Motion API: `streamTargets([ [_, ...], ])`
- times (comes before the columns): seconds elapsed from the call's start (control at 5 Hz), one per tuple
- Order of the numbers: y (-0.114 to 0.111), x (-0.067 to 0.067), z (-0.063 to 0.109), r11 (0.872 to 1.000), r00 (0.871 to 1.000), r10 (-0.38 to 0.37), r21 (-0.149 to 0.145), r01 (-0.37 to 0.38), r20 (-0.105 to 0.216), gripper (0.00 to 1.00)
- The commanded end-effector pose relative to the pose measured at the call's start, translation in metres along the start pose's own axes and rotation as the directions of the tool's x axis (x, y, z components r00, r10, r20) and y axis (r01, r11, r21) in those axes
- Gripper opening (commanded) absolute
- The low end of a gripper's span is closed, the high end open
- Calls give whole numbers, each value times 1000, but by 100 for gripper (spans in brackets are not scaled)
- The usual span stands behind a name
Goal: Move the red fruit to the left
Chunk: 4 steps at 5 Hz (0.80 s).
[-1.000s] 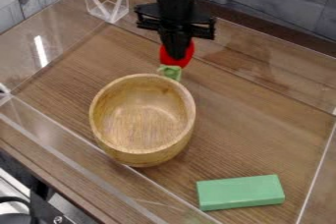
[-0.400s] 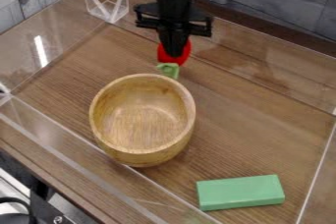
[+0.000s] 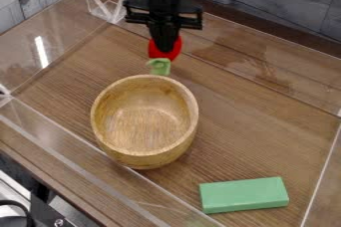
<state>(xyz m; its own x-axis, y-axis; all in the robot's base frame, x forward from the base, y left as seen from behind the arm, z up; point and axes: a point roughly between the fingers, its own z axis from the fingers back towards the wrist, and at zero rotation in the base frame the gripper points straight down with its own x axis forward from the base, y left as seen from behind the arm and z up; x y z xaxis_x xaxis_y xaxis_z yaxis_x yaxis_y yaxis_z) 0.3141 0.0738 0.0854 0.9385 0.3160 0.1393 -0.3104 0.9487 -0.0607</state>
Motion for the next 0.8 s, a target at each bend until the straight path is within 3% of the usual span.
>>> streamTargets([
  [0.0,6,14,23,1000,996,-12,-2,13,84,0],
  [0.4,9,15,2,995,993,-96,-13,97,72,0],
  [0.6,8,24,4,998,995,-67,-8,68,69,0],
])
